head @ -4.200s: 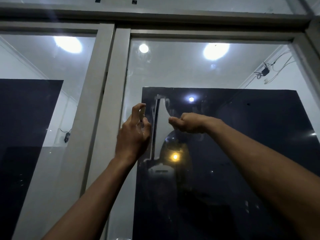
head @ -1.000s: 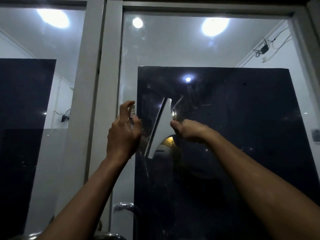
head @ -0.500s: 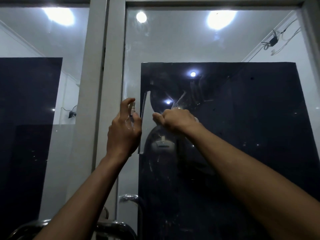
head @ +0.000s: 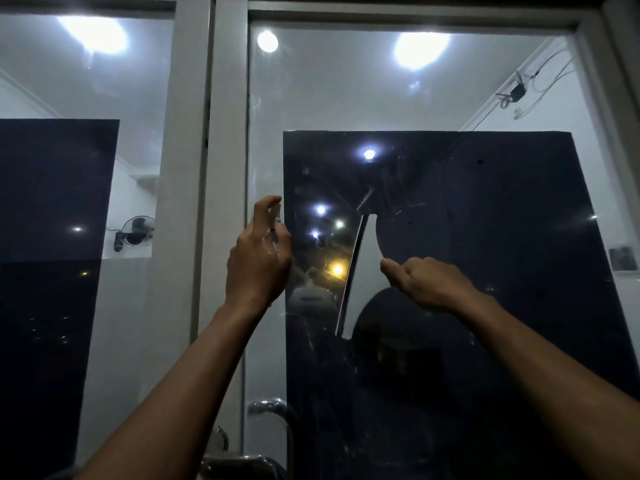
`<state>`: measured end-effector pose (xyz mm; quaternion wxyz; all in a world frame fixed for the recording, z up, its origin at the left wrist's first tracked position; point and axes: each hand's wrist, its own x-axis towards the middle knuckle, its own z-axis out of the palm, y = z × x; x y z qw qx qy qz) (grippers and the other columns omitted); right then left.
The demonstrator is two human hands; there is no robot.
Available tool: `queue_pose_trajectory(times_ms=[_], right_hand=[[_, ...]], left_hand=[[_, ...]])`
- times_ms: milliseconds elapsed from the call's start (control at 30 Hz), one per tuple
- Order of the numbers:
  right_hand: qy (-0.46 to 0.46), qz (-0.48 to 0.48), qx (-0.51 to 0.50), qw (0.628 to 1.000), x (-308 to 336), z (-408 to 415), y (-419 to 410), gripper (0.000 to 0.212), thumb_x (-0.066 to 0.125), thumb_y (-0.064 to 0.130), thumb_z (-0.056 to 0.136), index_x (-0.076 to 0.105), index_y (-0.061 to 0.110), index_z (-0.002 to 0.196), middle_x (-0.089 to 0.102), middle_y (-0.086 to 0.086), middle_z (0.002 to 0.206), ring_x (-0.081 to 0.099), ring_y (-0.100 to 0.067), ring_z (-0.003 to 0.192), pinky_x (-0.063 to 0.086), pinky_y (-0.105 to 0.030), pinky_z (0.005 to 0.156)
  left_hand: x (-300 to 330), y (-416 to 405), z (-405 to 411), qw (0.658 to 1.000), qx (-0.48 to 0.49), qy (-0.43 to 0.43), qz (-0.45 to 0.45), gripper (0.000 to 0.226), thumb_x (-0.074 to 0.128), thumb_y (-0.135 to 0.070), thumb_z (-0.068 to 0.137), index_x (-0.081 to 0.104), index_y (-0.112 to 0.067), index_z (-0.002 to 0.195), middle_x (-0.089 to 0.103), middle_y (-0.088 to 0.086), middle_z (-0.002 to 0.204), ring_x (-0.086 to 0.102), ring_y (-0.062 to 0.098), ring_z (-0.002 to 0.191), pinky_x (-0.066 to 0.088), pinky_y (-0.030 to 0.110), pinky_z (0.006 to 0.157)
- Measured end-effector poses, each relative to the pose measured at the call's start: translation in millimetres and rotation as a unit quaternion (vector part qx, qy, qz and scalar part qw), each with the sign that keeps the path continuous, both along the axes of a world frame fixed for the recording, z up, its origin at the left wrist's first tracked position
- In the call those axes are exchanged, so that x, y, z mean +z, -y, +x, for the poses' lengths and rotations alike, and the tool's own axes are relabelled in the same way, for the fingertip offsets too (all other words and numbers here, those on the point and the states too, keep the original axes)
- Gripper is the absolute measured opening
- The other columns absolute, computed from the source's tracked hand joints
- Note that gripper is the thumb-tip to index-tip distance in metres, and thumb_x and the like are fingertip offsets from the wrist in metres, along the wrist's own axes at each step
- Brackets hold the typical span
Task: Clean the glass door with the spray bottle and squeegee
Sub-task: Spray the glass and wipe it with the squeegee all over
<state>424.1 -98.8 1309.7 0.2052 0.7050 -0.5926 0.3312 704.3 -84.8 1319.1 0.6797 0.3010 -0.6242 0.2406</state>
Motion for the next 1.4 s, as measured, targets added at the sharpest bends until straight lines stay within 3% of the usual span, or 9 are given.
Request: queue_pose_trajectory(times_ms=[200, 333, 467, 667, 800, 933, 1167, 1234, 1400], right_hand=[[0.014, -0.030, 0.056, 0.998, -14.7, 9.6, -3.5, 0.076, 0.011, 0.081, 0.090, 0.046, 0.020, 0.060, 0.056, 0.004, 0.061, 0.054, -0.015, 0.056, 0.049, -0.038, 0.068], [0.021, -0.034, 0.078, 0.996, -20.8, 5.6, -5.6, 0.076, 0.011, 0.084, 0.085, 0.041, 0.019, 0.058, 0.052, 0.004, 0.056, 0.052, -0.014, 0.053, 0.047, -0.036, 0.066], [0.037, -0.031, 0.099, 0.994, -24.2, -4.8, -7.1, 0.074, 0.014, 0.083, 0.085, 0.039, 0.020, 0.056, 0.049, 0.005, 0.052, 0.047, -0.010, 0.050, 0.046, -0.035, 0.064], [0.053, -0.039, 0.127, 0.990, -18.0, -6.9, -10.3, 0.072, 0.019, 0.081, 0.087, 0.040, 0.020, 0.054, 0.051, 0.008, 0.051, 0.047, -0.005, 0.048, 0.039, -0.032, 0.061], [-0.009, -0.037, 0.119, 0.992, 4.4, 22.9, -15.1, 0.068, 0.019, 0.077, 0.091, 0.051, 0.026, 0.061, 0.062, 0.004, 0.075, 0.056, -0.014, 0.071, 0.044, -0.035, 0.070], [-0.082, -0.047, 0.112, 0.989, 42.1, 73.0, -6.8, 0.061, 0.022, 0.070, 0.098, 0.053, 0.029, 0.066, 0.065, -0.008, 0.098, 0.062, -0.027, 0.102, 0.037, -0.035, 0.076], [-0.074, -0.017, 0.058, 0.995, 75.4, 105.9, 18.9, 0.068, 0.019, 0.070, 0.098, 0.067, 0.023, 0.111, 0.062, -0.013, 0.132, 0.058, -0.033, 0.121, 0.042, -0.042, 0.091], [-0.040, 0.019, 0.050, 0.998, 72.3, 88.0, 22.3, 0.065, 0.019, 0.075, 0.094, 0.061, 0.027, 0.098, 0.062, -0.011, 0.129, 0.058, -0.033, 0.118, 0.044, -0.042, 0.096], [-0.003, 0.074, 0.035, 0.997, 36.8, 14.9, 19.0, 0.061, 0.017, 0.074, 0.096, 0.044, 0.029, 0.064, 0.054, 0.000, 0.088, 0.053, -0.022, 0.082, 0.047, -0.047, 0.095]], left_hand=[[19.4, 1.6, -6.0, 1.000, 0.011, 0.011, -0.010, 0.036, 0.041, -0.022, 0.107, 0.038, -0.024, 0.143, 0.051, -0.006, 0.076, 0.052, 0.008, 0.059, 0.036, 0.019, 0.052], [24.0, 2.6, -10.8, 1.000, 0.023, 0.020, 0.004, 0.031, 0.040, -0.022, 0.106, 0.036, -0.025, 0.137, 0.054, 0.003, 0.085, 0.053, 0.018, 0.060, 0.054, 0.041, 0.059], [22.1, 4.7, -13.4, 1.000, 0.015, -0.018, 0.017, 0.030, 0.042, -0.022, 0.104, 0.035, -0.026, 0.133, 0.060, 0.012, 0.096, 0.060, 0.036, 0.072, 0.056, 0.052, 0.068], [21.3, 2.6, -16.5, 1.000, 0.000, 0.008, -0.015, 0.036, 0.040, -0.021, 0.106, 0.037, -0.022, 0.141, 0.054, 0.004, 0.085, 0.054, 0.016, 0.063, 0.052, 0.038, 0.059], [24.0, -0.6, -12.9, 1.000, -0.005, 0.006, 0.000, 0.032, 0.040, -0.022, 0.105, 0.039, -0.019, 0.138, 0.056, 0.007, 0.087, 0.059, 0.031, 0.068, 0.056, 0.048, 0.065], [22.9, -2.7, -7.9, 1.000, -0.008, 0.001, -0.016, 0.036, 0.039, -0.020, 0.106, 0.037, -0.018, 0.143, 0.054, 0.006, 0.079, 0.053, 0.020, 0.060, 0.044, 0.033, 0.053], [16.3, -0.3, 5.1, 1.000, 0.007, -0.009, -0.026, 0.040, 0.041, -0.019, 0.106, 0.038, -0.018, 0.146, 0.053, 0.004, 0.085, 0.050, 0.009, 0.062, 0.039, 0.023, 0.052], [14.1, 1.2, 7.6, 1.000, 0.007, -0.004, -0.030, 0.039, 0.040, -0.020, 0.107, 0.038, -0.017, 0.146, 0.053, 0.002, 0.086, 0.050, 0.006, 0.062, 0.038, 0.020, 0.052], [9.0, 4.2, 5.9, 1.000, -0.004, -0.012, -0.023, 0.038, 0.041, -0.020, 0.106, 0.039, -0.020, 0.145, 0.054, -0.002, 0.091, 0.050, 0.004, 0.064, 0.038, 0.020, 0.055]])
